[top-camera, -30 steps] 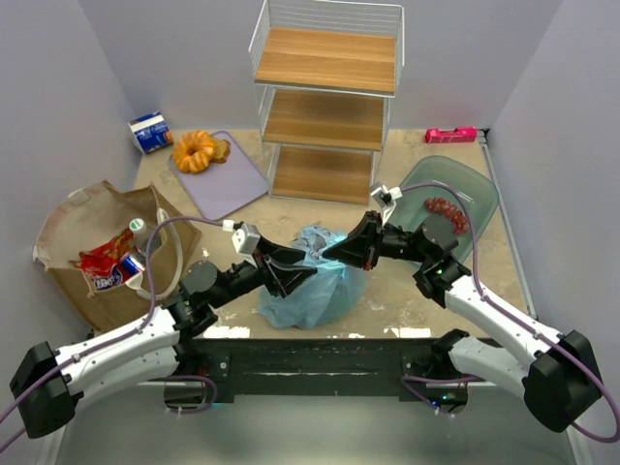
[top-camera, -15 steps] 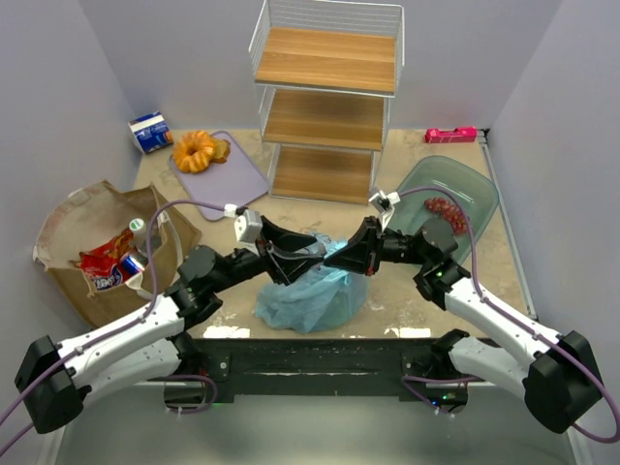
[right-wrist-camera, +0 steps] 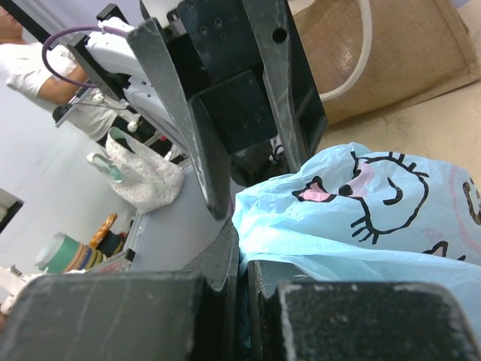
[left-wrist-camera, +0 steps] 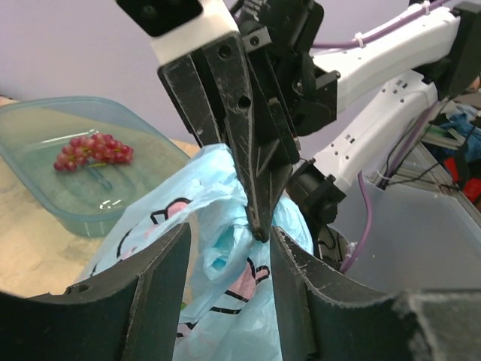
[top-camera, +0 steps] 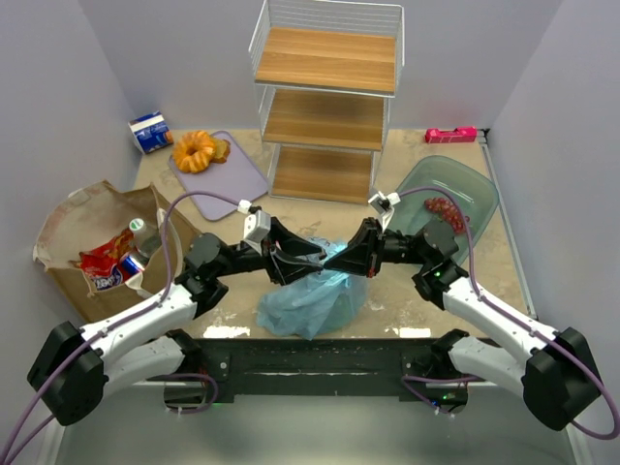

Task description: Place the mixed food into the grocery bags and tie them

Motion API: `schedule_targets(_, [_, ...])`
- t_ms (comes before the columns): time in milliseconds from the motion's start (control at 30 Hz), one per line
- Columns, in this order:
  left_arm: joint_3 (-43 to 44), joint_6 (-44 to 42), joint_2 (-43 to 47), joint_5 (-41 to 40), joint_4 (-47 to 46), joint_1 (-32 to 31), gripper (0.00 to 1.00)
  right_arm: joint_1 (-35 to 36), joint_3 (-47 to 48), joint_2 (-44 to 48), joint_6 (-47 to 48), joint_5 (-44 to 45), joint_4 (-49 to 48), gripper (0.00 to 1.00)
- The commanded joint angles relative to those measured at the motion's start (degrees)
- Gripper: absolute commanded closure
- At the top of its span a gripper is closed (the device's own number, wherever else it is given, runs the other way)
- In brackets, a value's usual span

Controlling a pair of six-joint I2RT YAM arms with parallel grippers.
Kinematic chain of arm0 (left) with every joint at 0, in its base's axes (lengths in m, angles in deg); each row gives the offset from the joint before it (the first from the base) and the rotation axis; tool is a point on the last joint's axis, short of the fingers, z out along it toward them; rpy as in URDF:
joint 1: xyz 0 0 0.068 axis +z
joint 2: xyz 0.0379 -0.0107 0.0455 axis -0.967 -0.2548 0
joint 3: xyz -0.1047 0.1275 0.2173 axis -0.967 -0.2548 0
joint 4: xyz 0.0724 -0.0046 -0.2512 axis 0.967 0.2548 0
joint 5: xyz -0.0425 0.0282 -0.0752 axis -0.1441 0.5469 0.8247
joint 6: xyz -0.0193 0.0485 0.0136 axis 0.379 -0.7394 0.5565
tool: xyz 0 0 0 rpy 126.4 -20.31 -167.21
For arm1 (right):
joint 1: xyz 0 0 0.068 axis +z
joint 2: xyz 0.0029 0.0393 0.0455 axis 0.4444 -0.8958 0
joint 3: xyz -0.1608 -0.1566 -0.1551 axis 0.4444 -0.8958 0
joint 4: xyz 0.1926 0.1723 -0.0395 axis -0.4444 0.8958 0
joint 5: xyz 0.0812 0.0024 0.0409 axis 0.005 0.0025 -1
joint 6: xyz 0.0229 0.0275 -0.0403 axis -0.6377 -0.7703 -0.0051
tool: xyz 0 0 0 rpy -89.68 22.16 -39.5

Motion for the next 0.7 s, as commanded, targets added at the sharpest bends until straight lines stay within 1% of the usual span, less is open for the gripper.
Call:
schedule_targets(0, [-0.25,0.28,-1.08,6.0,-3.43,0.33,0.5,-0.17,1.01,0.23,-1.5,-1.95,-6.32,1.0])
schedule_targets(100, [-1.13,0.46,-1.08,7.59,-3.26,0.33,0.5,-0.26,1.27,0.14,-1.67,-2.13,-6.4,1.0])
schedule_targets(400, [0.53,-0.86,-4.15,5.56,-2.64,0.33,0.5,-0.17,0.92,-0.12,-2.38,-2.83,-7.37,1.0])
schedule_targets(500, [1.32,-0.07,-5.38,6.09,-4.3,0.41,0.56,-0.26,0.57,0.32,-1.94,-2.83,-6.58,1.0])
schedule_targets(667, [2.29,2.21,-6.18,8.64,-6.68,0.41,0.58,-0.17,0.04,1.11,-1.15,-2.83,-5.53,1.0])
